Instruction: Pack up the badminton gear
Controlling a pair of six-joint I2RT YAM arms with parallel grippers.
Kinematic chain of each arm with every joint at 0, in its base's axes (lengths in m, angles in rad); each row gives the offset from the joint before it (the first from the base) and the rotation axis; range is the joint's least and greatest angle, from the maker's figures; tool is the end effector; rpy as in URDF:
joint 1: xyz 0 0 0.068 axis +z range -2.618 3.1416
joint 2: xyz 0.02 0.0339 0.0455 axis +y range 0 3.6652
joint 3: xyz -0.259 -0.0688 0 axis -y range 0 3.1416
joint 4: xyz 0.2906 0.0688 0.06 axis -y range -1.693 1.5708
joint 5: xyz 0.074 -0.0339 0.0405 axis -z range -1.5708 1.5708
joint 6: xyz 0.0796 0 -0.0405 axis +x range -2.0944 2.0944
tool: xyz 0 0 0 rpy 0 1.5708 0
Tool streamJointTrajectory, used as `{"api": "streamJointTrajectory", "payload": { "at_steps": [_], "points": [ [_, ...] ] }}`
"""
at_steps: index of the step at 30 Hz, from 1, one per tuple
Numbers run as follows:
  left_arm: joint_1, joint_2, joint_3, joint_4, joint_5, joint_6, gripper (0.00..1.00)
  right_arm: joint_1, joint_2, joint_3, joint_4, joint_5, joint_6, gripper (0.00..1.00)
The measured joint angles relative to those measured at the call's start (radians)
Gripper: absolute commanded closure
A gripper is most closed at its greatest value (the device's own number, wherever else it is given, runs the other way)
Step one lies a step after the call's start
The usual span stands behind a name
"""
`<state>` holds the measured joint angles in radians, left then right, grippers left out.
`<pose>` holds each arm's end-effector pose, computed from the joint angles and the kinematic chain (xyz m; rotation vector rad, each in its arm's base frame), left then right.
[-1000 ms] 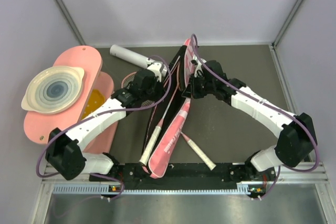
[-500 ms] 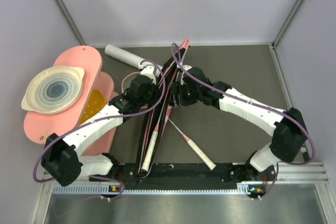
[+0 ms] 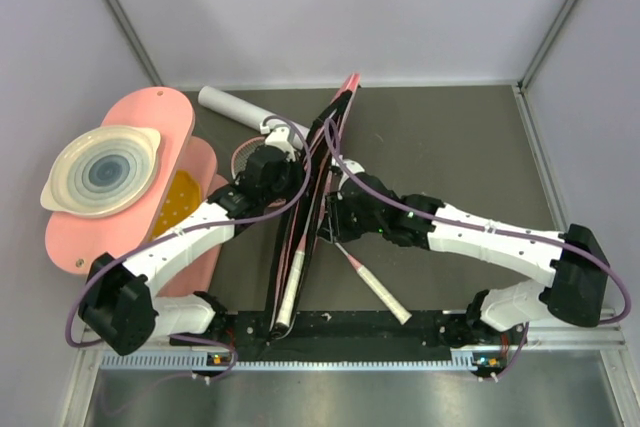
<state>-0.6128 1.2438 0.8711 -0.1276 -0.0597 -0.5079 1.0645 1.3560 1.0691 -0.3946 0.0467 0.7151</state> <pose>0.3005 -0.2054 0.2352 0.0740 2.1292 -0.6175 0.1874 0.3303 0.2452 -0.3927 2.3792 0.8572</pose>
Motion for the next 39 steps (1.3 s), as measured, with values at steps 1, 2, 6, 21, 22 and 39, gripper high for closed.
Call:
{"api": "streamJointTrajectory", "payload": {
  "at_steps": [1, 2, 6, 21, 22, 39],
  "points": [
    [0.003, 0.000, 0.000, 0.001, 0.006, -0.005, 1.00, 0.003, 0.000, -0.004, 0.006, -0.005, 0.001, 0.86],
    [0.005, 0.000, 0.000, 0.001, 0.011, -0.011, 1.00, 0.012, 0.002, -0.005, 0.013, -0.009, 0.003, 0.88],
    [0.025, 0.003, 0.000, 0.003, 0.038, -0.028, 1.00, 0.079, 0.037, 0.006, 0.066, -0.032, -0.030, 0.97],
    [0.073, 0.009, 0.000, 0.005, 0.127, -0.070, 1.00, 0.146, 0.248, 0.017, 0.149, 0.040, -0.130, 1.00],
    [0.082, 0.011, 0.000, 0.002, 0.127, -0.071, 1.00, 0.146, 0.264, 0.023, 0.150, 0.055, -0.138, 1.00],
    [0.097, -0.045, 0.000, -0.024, 0.151, -0.066, 1.00, 0.052, -0.297, -0.072, 0.137, 0.224, -0.257, 0.42]
  ]
}}
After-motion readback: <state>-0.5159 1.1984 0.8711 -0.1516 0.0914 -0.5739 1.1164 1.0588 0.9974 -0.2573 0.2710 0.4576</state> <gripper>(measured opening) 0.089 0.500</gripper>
